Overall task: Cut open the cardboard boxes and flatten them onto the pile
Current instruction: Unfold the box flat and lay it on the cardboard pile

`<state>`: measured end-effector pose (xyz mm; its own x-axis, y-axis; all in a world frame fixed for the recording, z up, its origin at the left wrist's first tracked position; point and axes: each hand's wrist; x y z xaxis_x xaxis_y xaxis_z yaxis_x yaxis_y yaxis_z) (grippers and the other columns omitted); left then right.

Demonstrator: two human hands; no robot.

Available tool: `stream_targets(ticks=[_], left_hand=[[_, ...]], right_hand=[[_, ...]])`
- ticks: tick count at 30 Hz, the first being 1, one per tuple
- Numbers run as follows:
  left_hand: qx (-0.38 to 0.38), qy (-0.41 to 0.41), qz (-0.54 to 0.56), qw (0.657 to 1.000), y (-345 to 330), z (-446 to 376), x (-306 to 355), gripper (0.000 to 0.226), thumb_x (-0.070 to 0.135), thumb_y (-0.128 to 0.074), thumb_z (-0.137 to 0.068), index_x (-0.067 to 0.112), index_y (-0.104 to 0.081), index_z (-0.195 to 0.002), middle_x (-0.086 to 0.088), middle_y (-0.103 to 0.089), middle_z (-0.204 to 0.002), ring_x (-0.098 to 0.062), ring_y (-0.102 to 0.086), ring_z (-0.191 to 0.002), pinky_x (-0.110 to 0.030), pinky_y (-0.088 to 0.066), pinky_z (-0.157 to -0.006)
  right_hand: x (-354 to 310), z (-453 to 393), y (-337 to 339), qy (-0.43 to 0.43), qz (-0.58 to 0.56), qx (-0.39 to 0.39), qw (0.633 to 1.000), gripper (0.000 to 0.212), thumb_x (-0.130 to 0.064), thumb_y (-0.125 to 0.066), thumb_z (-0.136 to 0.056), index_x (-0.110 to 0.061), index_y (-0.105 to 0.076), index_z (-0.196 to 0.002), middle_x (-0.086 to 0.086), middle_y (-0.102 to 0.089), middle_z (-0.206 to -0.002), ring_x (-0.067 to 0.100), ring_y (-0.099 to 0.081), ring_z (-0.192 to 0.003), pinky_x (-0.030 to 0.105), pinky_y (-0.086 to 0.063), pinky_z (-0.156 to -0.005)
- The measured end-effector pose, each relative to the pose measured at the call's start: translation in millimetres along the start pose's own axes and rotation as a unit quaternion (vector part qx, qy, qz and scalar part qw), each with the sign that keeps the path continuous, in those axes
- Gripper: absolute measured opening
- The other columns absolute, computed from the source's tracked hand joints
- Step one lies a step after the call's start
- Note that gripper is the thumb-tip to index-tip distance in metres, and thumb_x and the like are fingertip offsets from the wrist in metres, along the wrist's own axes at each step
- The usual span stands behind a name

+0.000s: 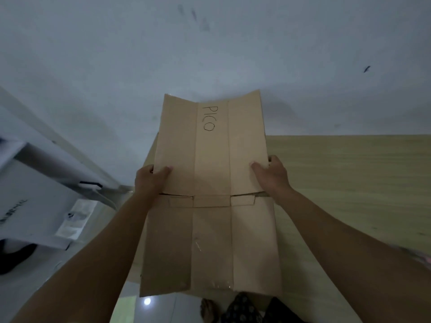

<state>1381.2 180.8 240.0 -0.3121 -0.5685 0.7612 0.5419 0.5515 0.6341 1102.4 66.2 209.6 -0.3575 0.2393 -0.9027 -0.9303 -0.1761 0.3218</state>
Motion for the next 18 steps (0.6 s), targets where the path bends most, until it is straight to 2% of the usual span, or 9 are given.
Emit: stream_targets(ticks=[3, 7, 10, 13, 15, 17, 18], left_hand=[[0.005, 0.011, -0.005, 1.0, 26, -38, -32, 0.028, 0.037, -0.075, -0.087, 0.01, -0.072, -0.092, -0.009, -0.071, -0.091, -0.031, -0.068, -0.091, -0.044, -0.058, -0.084], [-0.027, 0.015, -0.022, 0.999, 45, -89, -71, 0.034, 0.036, -0.072, -0.09, 0.004, -0.073, -0.101, -0.012, -0.071, -0.096, -0.032, -0.067, -0.091, -0.037, -0.052, -0.077], [-0.056, 0.002, -0.051, 0.997, 50, -119, -93, 0.033, 0.036, -0.069, -0.092, 0.005, -0.072, -0.105, -0.009, -0.068, -0.096, -0.03, -0.065, -0.092, -0.036, -0.05, -0.079], [-0.078, -0.013, -0.072, 0.994, 48, -144, -112, 0.035, 0.034, -0.068, -0.094, 0.003, -0.071, -0.109, -0.012, -0.07, -0.101, -0.031, -0.065, -0.095, -0.039, -0.053, -0.085], [-0.092, -0.015, -0.077, 0.993, 41, -159, -124, 0.036, 0.032, -0.067, -0.094, 0.001, -0.07, -0.113, -0.014, -0.07, -0.106, -0.029, -0.064, -0.094, -0.037, -0.051, -0.084], [-0.095, -0.01, -0.082, 0.992, 34, -169, -134, 0.039, 0.034, -0.066, -0.095, 0.003, -0.068, -0.119, -0.014, -0.07, -0.111, -0.031, -0.065, -0.099, -0.037, -0.051, -0.085], [-0.095, -0.007, -0.086, 0.992, 31, -173, -137, 0.041, 0.035, -0.065, -0.095, 0.004, -0.067, -0.121, -0.014, -0.07, -0.114, -0.033, -0.065, -0.102, -0.038, -0.05, -0.086]], right_hand=[[-8, 7, -52, -0.004, -0.011, -0.006, 1.0, 0.034, -0.021, -0.067, -0.092, -0.013, -0.062, -0.124, 0.004, -0.068, -0.115, 0.017, -0.059, -0.095, 0.025, -0.044, -0.081], [-9, 17, -123, -0.025, -0.009, 0.029, 0.999, 0.028, -0.016, -0.062, -0.092, -0.013, -0.064, -0.12, -0.001, -0.063, -0.102, 0.019, -0.058, -0.092, 0.022, -0.037, -0.072], [-3, 21, -165, -0.059, -0.018, 0.064, 0.996, 0.025, -0.012, -0.061, -0.09, -0.011, -0.065, -0.115, 0.0, -0.063, -0.095, 0.021, -0.058, -0.088, 0.023, -0.036, -0.068], [5, 22, -194, -0.088, -0.016, 0.081, 0.993, 0.024, -0.011, -0.06, -0.09, -0.01, -0.066, -0.113, 0.0, -0.064, -0.095, 0.024, -0.061, -0.092, 0.023, -0.038, -0.071], [9, 20, -208, -0.102, -0.002, 0.09, 0.991, 0.027, -0.011, -0.059, -0.09, -0.009, -0.066, -0.116, 0.004, -0.067, -0.1, 0.028, -0.063, -0.098, 0.025, -0.043, -0.076], [13, 15, -219, -0.105, 0.008, 0.106, 0.989, 0.044, -0.013, -0.055, -0.088, -0.013, -0.06, -0.132, 0.011, -0.069, -0.116, 0.032, -0.063, -0.11, 0.033, -0.049, -0.093], [15, 12, -224, -0.101, 0.019, 0.112, 0.988, 0.054, -0.013, -0.053, -0.088, -0.015, -0.053, -0.141, 0.013, -0.065, -0.127, 0.033, -0.06, -0.118, 0.036, -0.047, -0.101]])
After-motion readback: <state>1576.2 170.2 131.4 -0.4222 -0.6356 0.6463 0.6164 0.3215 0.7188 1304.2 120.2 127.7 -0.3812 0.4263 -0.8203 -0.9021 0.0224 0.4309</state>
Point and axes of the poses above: each hand's wrist, its own z-axis away from the middle knuckle, its own y-axis out of the back of the hand, x = y × z
